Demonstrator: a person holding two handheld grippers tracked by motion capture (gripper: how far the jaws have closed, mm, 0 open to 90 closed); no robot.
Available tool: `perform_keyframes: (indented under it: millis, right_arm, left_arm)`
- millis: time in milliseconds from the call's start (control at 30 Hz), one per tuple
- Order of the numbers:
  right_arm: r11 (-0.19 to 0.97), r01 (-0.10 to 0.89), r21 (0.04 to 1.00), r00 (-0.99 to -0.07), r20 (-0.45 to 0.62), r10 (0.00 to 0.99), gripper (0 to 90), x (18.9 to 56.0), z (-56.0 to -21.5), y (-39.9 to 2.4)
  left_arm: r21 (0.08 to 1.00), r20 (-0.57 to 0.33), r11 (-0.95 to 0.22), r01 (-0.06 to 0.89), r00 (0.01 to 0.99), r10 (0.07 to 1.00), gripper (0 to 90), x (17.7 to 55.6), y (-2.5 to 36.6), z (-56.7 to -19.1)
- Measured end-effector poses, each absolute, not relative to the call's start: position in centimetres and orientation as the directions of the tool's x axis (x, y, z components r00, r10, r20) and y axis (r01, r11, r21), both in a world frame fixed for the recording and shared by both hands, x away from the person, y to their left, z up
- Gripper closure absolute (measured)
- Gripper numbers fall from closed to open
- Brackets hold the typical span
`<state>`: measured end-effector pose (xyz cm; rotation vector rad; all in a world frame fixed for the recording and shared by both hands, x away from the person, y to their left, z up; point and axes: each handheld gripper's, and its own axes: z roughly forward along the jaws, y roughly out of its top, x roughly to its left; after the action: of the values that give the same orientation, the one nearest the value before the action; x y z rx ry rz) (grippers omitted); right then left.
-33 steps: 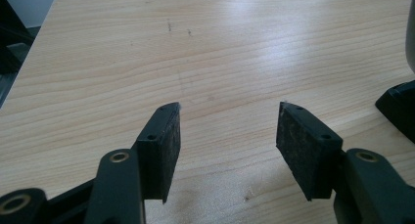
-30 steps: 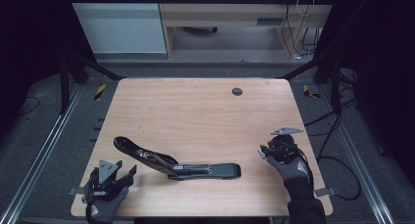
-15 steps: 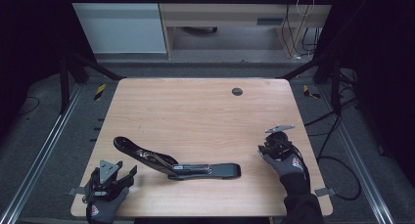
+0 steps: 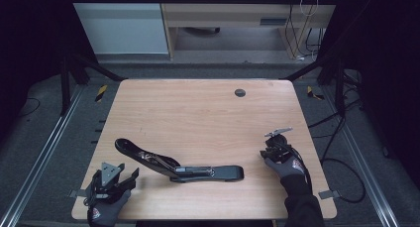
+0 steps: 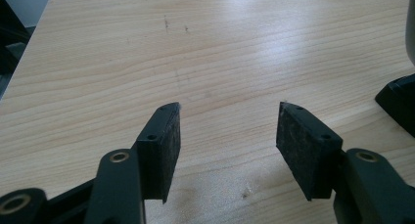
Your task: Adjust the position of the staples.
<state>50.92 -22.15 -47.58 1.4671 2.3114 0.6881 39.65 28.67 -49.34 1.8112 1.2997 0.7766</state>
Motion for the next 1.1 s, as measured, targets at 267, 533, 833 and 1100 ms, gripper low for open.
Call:
perform_keyframes:
  millis: [267,533,833,1100]
  right_arm:
    - [0.366,0.762,0.533,-0.427,-0.012,0.904,77.9,51.0,-47.8,-22.1]
    - [0.390,0.742,0.546,-0.458,-0.013,0.889,78.2,50.4,-47.2,-22.3]
    - [0.498,0.670,0.551,-0.596,-0.002,0.803,78.2,48.5,-46.6,-21.8]
    - [0.559,0.653,0.511,-0.659,0.021,0.752,78.3,48.1,-47.1,-21.3]
  left_arm:
    - [0.849,0.045,-0.193,0.491,0.298,0.954,42.0,39.6,28.7,-49.3]
    - [0.849,0.045,-0.193,0.492,0.297,0.954,42.0,39.6,28.7,-49.3]
    - [0.849,0.049,-0.198,0.491,0.299,0.953,42.0,39.6,28.6,-49.4]
    - [0.848,0.049,-0.198,0.492,0.299,0.953,42.0,39.6,28.6,-49.4]
